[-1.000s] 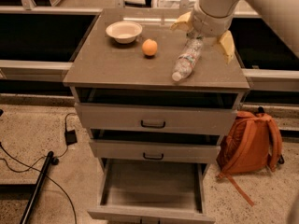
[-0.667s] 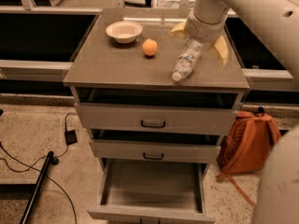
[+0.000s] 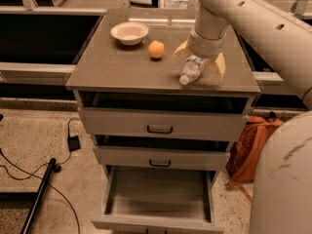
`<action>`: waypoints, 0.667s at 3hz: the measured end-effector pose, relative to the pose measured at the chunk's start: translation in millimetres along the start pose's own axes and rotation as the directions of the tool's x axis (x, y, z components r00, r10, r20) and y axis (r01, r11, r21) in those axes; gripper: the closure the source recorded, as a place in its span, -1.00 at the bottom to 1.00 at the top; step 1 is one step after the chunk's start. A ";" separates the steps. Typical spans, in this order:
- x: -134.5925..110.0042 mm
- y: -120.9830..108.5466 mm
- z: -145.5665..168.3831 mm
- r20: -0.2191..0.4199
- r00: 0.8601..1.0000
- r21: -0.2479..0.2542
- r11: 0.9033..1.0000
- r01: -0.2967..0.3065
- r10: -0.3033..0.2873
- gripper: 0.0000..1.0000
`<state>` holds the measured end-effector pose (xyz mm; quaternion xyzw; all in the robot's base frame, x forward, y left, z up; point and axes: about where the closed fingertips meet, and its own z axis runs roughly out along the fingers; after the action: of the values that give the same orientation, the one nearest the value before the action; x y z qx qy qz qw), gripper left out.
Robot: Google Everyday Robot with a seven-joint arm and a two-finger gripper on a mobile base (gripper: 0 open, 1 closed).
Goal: Place water bottle into bottom drawer
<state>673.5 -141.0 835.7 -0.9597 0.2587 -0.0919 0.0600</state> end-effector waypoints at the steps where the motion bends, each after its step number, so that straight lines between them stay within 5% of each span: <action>1: -14.7 0.6 11.6 0.057 0.998 0.042 0.999 0.007 -0.010 -0.15; 2: -40.3 -9.6 6.2 0.103 0.994 0.121 0.992 0.032 -0.045 0.28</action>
Offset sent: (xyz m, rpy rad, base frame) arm -0.0613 0.0684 0.0060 0.2816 0.0223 0.1595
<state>645.3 -112.0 825.3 -0.9628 0.2306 -0.0573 0.1288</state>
